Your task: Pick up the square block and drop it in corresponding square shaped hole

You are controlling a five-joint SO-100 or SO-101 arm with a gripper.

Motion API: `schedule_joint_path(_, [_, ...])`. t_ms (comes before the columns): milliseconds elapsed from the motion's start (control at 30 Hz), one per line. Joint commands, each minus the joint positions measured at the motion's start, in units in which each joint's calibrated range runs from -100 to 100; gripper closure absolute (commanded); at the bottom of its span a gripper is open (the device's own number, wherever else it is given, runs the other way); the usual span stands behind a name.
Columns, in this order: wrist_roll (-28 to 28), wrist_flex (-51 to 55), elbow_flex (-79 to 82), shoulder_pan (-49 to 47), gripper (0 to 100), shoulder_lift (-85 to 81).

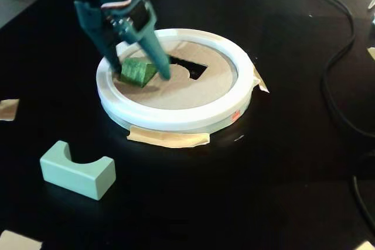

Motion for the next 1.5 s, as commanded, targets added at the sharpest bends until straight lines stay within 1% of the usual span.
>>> schedule_joint_path(0, [-1.8,5.8,-0.2,-4.5,20,-8.5])
schedule_joint_path(133, [-1.3,8.6,-0.2,-3.9,20,-14.4])
schedule_joint_path(267, [-0.2,8.5,-1.0,-2.4,21,-16.7])
schedule_joint_path(300, [1.6,7.4,-1.5,0.0,20,-16.0])
schedule_joint_path(433, [4.6,6.5,-2.3,7.5,20,-15.7])
schedule_joint_path(467, [6.0,5.6,-2.5,11.2,20,-15.7])
schedule_joint_path(567, [7.0,2.4,-2.3,13.7,21,-14.5])
schedule_joint_path(700, [6.5,-0.9,-1.7,12.0,21,-10.1])
schedule_joint_path(800, [6.4,-3.8,-1.7,8.3,21,-6.6])
schedule_joint_path(900, [6.3,-5.6,-1.7,6.5,21,-4.7])
schedule_joint_path(1000, [4.5,-7.6,-1.7,4.3,21,-3.0])
schedule_joint_path(1133, [4.0,-8.5,-2.2,1.6,21,-1.1])
schedule_joint_path(1467, [4.1,-9.8,-1.7,3.1,20,2.8])
